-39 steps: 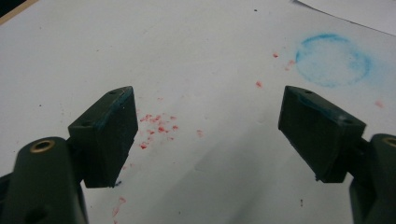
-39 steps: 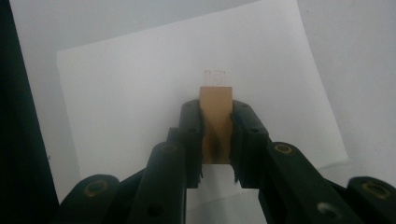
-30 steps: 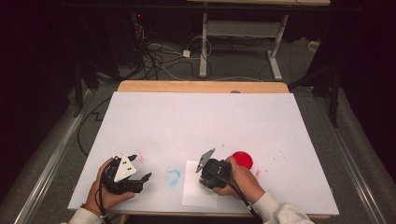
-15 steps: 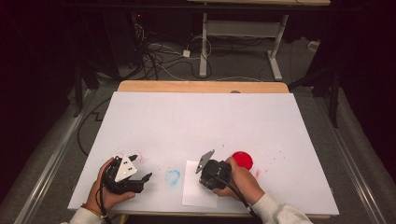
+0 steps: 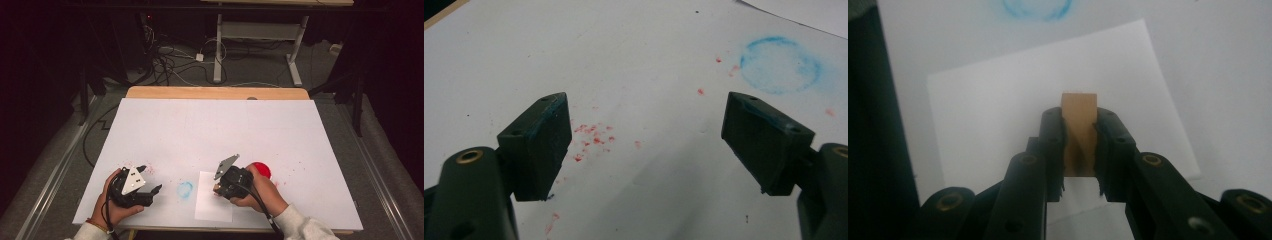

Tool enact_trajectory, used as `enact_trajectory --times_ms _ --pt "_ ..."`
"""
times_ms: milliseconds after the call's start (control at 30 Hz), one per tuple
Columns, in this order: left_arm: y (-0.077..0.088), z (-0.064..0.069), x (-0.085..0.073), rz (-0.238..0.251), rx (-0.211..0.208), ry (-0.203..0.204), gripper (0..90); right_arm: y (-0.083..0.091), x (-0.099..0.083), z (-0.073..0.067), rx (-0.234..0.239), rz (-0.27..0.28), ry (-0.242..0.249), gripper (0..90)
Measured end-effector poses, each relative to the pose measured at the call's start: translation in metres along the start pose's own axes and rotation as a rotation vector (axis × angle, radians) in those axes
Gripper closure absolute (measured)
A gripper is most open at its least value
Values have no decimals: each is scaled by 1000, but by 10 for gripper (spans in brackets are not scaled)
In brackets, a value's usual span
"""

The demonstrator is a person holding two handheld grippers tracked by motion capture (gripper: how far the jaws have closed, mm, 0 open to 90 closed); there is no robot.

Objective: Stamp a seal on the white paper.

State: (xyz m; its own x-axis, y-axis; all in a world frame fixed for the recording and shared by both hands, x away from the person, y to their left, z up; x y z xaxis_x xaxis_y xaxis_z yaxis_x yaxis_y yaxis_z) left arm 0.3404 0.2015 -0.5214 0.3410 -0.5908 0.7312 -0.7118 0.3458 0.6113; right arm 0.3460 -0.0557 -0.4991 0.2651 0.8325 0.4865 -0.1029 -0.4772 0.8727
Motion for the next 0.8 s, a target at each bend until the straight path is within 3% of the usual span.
enact_trajectory --times_ms 233,433,800 --pt "1 1 0 -5 -4 8 195 20 1 2 -33 47 6 758" --pt "0 0 0 -1 0 -4 195 31 -2 5 -52 55 11 758" --pt "0 1 0 -7 -8 8 193 41 -11 18 -84 68 -5 757"
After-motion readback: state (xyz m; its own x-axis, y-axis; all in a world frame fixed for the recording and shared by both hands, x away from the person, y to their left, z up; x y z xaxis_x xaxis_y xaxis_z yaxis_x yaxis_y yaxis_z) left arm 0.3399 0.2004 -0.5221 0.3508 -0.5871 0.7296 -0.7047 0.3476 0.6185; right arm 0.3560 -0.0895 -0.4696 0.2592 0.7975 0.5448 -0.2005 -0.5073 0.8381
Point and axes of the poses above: each handheld gripper's, and its own axes: y roughly backward along the jaws, x roughly out of its top, z roughly to its right, the point moved 8 cm from there along -y, roughly forward along the jaws, and after that the axes turned 6 degrees about x, right-handed, at the moved point
